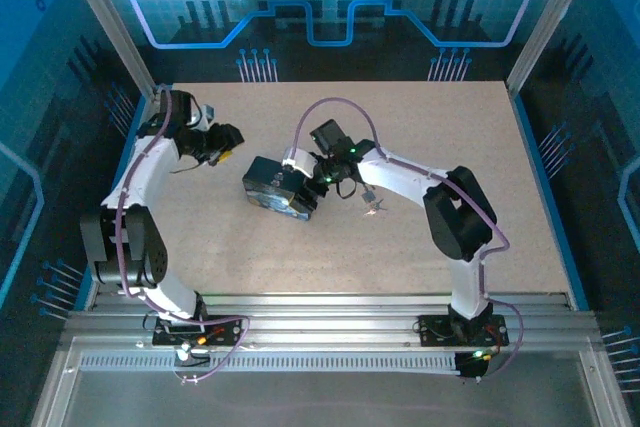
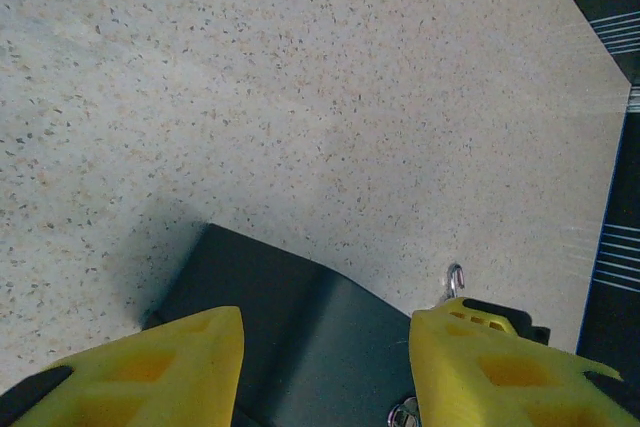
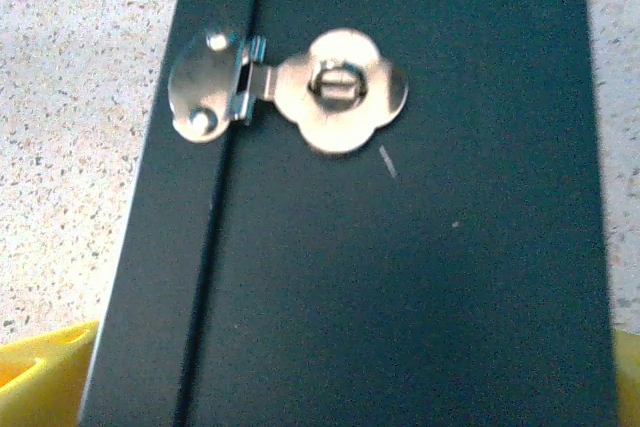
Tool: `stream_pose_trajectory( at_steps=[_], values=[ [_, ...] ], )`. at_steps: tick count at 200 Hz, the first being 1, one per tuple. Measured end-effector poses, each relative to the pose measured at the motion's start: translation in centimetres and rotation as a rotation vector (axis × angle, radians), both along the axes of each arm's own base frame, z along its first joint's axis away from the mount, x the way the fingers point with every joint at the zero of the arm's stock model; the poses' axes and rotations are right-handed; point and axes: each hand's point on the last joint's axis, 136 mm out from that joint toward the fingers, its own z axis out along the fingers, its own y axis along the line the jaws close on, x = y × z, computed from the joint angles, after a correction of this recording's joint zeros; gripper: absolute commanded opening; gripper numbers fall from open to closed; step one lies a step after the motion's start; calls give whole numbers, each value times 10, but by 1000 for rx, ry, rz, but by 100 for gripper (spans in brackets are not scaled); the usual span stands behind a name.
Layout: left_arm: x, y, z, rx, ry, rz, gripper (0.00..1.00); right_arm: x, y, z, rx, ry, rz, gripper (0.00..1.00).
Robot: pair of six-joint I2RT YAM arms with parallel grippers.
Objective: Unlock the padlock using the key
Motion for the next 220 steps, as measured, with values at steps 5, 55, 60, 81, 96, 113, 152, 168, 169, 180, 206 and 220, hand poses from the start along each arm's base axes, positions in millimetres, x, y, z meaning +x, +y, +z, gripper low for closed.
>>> stream_pose_trajectory(
  at_steps=[5,55,60,81,96,113,152,168,169,180,206,220],
  values=[
    [0,1,1,1,-3,2,49,-1,1,1,6,8,-1,95],
    [-4,2,1,1,-2,5,49,3,8,14,108,89,-50,75],
    [-4,2,0,0,0,5,49,4,8,14,113,93,-54,74],
    [-5,1,-1,0,2,5,49,6,7,16,124,115,-77,71],
    [-5,1,1,1,-2,5,49,7,7,16,130,129,-96,71],
    [-6,1,4,1,-10,5,48,9,7,18,156,162,-131,71],
    [-8,-5,10,3,-25,-10,48,36,-17,19,317,373,-366,73],
    [-12,-15,12,13,-24,-34,48,52,-34,17,410,469,-490,74],
    [-12,-16,11,14,-23,-35,48,52,-35,17,413,472,-497,74],
    [-16,-24,10,34,-19,-56,48,60,-44,14,478,535,-573,76],
    [-23,-46,3,93,2,-102,49,66,-56,7,601,658,-714,79],
    [-25,-57,-5,139,18,-126,53,67,-58,2,636,711,-786,79]
  ],
)
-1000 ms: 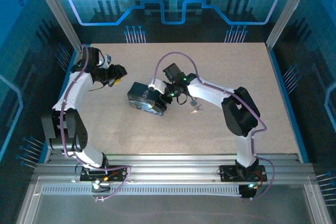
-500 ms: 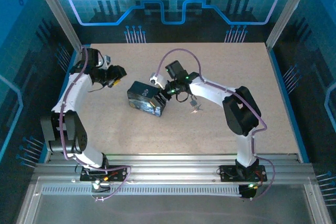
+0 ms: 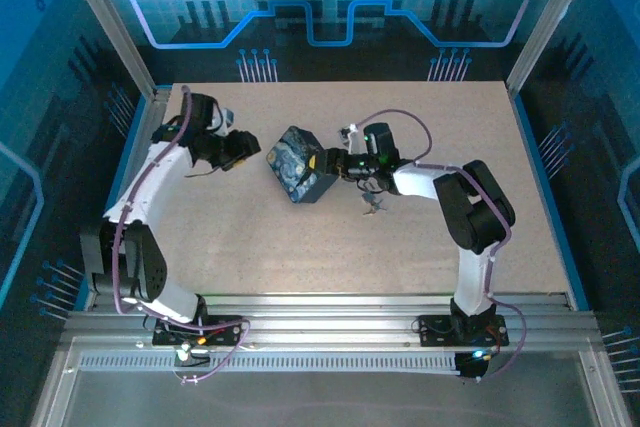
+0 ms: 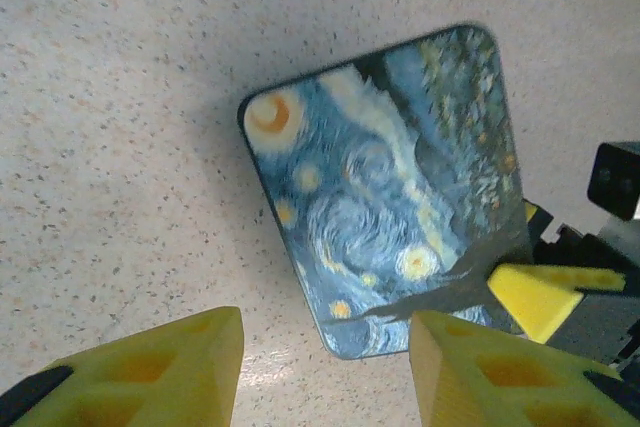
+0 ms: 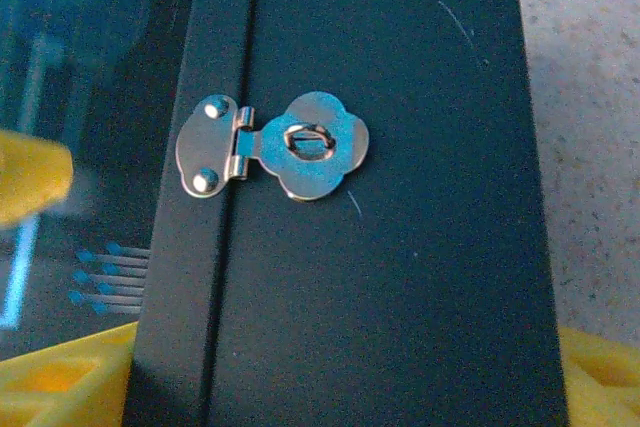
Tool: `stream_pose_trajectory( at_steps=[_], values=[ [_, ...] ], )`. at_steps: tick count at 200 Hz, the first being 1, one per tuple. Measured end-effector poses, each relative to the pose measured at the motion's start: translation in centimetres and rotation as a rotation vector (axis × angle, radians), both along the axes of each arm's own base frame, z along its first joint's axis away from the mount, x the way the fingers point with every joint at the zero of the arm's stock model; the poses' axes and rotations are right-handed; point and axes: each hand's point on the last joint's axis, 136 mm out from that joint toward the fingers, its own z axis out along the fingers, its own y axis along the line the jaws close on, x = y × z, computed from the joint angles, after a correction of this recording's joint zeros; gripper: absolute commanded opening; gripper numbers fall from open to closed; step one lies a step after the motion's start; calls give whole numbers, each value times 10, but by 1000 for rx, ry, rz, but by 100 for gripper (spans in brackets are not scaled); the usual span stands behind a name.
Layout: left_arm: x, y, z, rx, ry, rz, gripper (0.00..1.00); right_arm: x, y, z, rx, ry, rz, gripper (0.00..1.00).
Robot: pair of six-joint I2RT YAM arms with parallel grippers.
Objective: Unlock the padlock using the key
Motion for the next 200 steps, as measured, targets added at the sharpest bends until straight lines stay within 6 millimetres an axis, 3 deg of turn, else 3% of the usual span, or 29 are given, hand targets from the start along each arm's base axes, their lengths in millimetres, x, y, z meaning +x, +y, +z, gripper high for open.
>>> stream_pose_trajectory(
  at_steps=[33,55,84,116,129,173,200],
  values=[
    [3,-24,-42,119,80,-21,55,7,-6,-4,57,104,-118,83],
    [9,-32,-72,174,126,-3,55,14,-7,2,88,120,-164,84],
    [22,-38,-97,186,139,37,55,17,-8,4,110,134,-195,84],
    [37,-39,-100,172,100,79,54,19,-11,3,103,133,-203,90],
    [41,-40,-101,167,90,90,54,19,-15,-2,74,126,-201,100],
    [51,-44,-101,152,64,92,54,22,-41,-4,-90,39,-191,100],
    [56,-45,-101,151,59,92,54,24,-44,-1,-163,-13,-153,100]
  ],
)
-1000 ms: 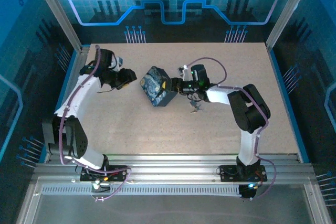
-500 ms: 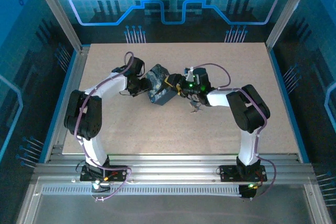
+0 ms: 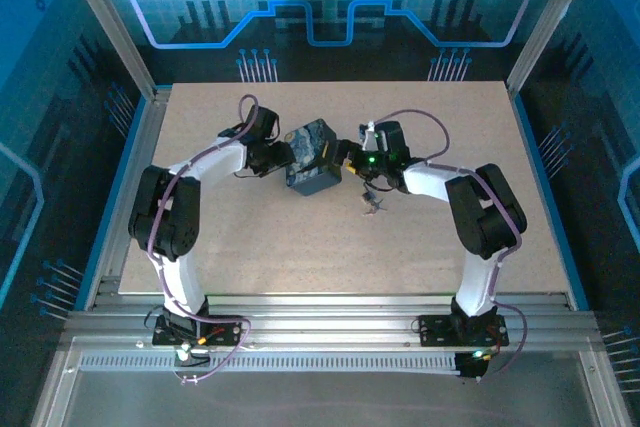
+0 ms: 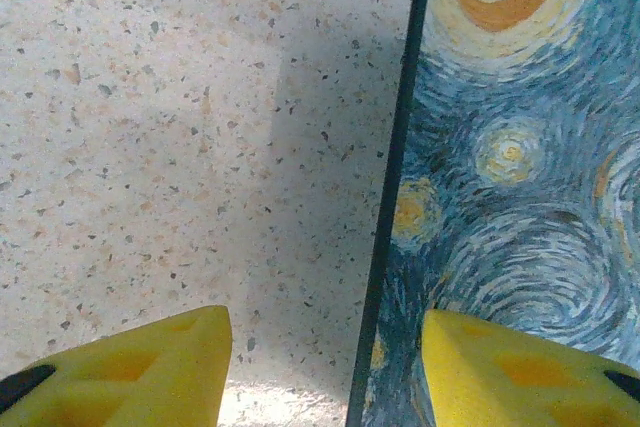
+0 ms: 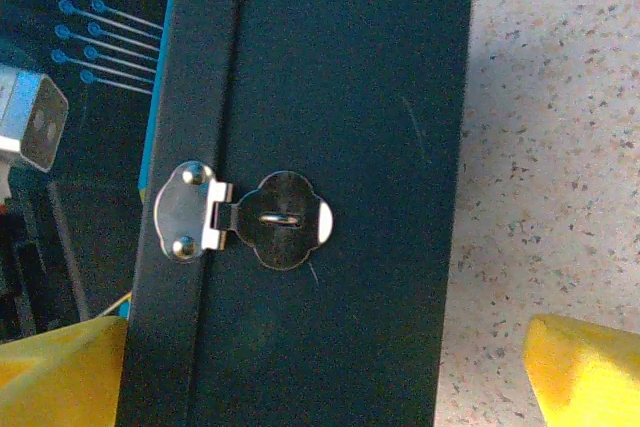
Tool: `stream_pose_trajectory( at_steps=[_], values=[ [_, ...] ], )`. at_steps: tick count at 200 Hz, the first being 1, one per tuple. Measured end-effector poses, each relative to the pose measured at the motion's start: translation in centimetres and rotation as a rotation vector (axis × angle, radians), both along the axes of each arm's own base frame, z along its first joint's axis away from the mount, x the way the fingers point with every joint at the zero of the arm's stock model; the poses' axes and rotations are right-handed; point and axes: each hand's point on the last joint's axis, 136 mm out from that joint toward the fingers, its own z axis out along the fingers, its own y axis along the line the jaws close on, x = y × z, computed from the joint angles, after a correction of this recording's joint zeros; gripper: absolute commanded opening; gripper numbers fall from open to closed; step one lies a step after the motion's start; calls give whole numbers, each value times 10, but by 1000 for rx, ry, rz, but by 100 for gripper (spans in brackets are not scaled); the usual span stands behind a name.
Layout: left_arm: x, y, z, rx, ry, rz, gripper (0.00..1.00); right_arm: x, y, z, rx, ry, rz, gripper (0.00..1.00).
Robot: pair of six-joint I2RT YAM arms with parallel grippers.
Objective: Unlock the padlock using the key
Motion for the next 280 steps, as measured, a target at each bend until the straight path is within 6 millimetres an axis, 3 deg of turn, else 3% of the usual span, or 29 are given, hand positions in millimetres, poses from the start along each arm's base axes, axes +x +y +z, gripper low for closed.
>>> stream_pose_trajectory(
  at_steps=[64,128,200,225,255,269,280],
  values=[
    [2,1,-1,7,0,4,54,-8,20,9,-75,-48,104,100],
    [0,5,0,30,19,11,54,-20,9,-12,-194,-18,141,100],
    [-4,6,2,36,33,10,55,-18,11,-15,-268,-47,207,100],
    [-6,11,13,43,22,17,55,-20,24,-19,-246,-37,244,100],
    [-3,32,39,40,-30,61,56,-31,63,-9,-161,-49,339,100],
    [-3,48,53,40,-61,91,63,-39,75,-1,-128,-59,381,100],
    [-5,63,58,46,-76,115,97,-42,78,3,-119,-69,401,100]
  ],
)
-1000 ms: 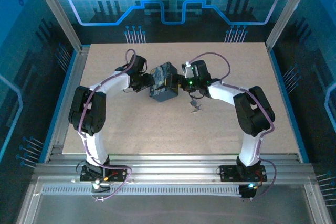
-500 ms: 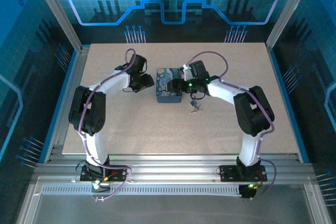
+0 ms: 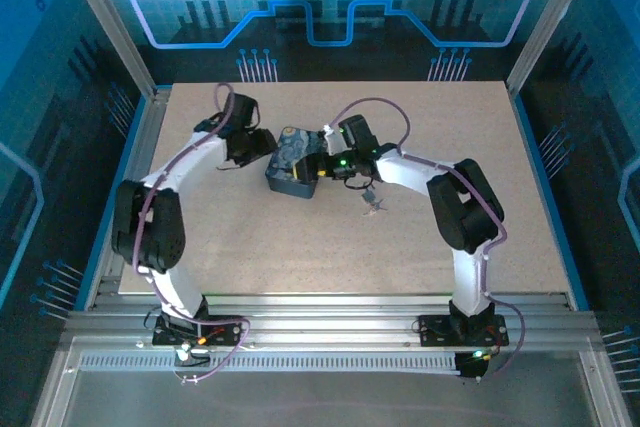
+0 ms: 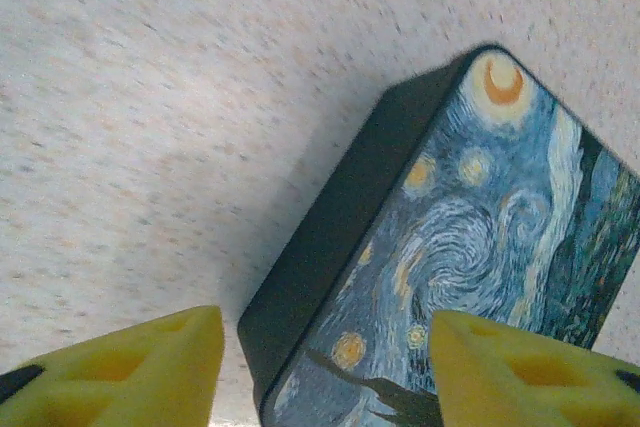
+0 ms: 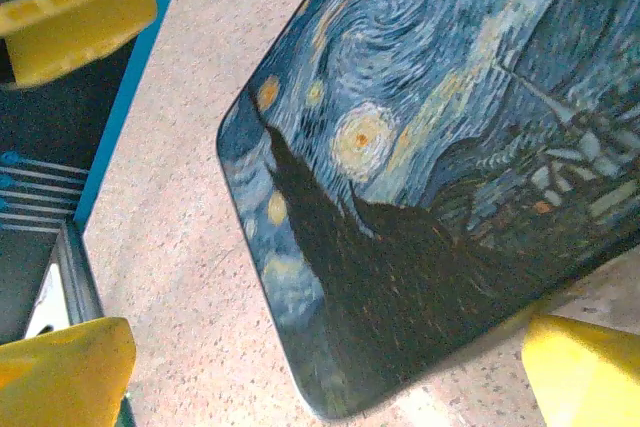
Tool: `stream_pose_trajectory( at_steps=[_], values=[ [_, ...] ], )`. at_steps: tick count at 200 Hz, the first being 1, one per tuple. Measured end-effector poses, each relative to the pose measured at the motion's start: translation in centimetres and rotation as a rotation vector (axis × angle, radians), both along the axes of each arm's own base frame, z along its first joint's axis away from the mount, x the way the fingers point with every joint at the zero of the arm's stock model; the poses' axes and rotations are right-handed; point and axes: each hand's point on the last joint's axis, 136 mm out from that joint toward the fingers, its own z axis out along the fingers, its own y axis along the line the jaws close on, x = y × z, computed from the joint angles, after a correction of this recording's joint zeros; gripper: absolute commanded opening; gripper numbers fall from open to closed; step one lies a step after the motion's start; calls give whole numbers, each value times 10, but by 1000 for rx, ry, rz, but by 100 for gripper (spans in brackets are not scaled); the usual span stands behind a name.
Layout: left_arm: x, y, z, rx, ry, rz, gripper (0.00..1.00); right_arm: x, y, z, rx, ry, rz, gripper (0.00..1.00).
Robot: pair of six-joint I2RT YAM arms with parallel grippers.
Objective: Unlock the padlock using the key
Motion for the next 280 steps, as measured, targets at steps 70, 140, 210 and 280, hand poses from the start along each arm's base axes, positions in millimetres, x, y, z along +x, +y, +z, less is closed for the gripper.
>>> stream_pose_trajectory(
  at_steps=[70,140,210,280],
  values=[
    [-40,66,-17,156,-57,23,99,12,-158,33,-262,-295,-207,100],
    [-100,93,-42,444,-347,-128,99,-21,-281,-18,-503,-395,-458,100],
    [-54,83,-65,441,-527,-151,99,0,-304,-28,-509,-615,-550,100],
    [-41,82,-54,444,-625,-144,99,1,-314,-26,-490,-674,-593,100]
  ],
)
